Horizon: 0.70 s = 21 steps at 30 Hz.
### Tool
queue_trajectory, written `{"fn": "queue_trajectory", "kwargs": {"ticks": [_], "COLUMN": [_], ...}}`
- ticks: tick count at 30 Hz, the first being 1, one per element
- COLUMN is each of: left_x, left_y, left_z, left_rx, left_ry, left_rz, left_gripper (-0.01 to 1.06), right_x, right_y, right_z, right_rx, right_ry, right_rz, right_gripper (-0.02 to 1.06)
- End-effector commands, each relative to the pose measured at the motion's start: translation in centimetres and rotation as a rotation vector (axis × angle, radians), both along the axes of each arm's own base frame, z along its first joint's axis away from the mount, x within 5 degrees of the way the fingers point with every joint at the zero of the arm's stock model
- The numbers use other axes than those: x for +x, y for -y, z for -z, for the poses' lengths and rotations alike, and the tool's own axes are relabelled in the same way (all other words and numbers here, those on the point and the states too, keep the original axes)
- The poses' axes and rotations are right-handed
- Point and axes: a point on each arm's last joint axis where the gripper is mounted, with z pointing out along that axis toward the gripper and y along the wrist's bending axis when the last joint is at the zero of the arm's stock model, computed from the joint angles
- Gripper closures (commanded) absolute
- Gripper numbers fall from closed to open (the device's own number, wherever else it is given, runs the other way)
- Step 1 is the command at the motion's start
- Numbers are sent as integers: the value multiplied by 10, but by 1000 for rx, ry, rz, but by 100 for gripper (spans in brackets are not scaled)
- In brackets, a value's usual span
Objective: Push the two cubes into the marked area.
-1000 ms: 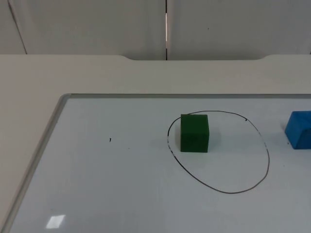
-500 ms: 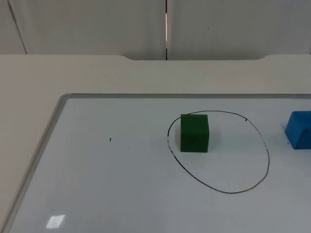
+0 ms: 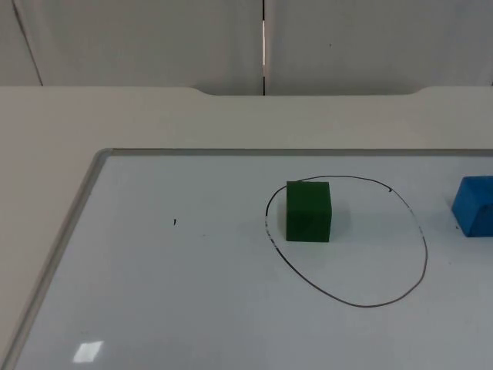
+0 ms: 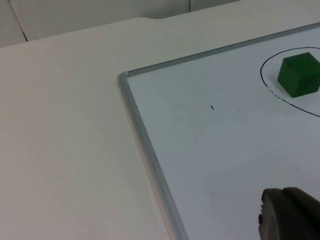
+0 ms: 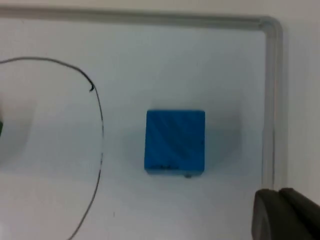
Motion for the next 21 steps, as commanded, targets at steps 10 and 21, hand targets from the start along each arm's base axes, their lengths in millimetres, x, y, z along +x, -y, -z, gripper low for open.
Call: {"fn": "queue_trajectory", "kwargs": {"ticks": [10,21], "left_x": [0,0], "left_y": [0,0], "left_z": [2,2], "left_rx": [1,1], "left_ry": [-4,-4], "left_rz": [-7,-7], "left_gripper": [105,105], "right_x": [37,74], "right_y": [1,-2], "right_z": [35,77], "right_rx": [-6,-12], "right_ry": [70,-63], "right_rz": [8,8], "right_gripper": [105,105]}}
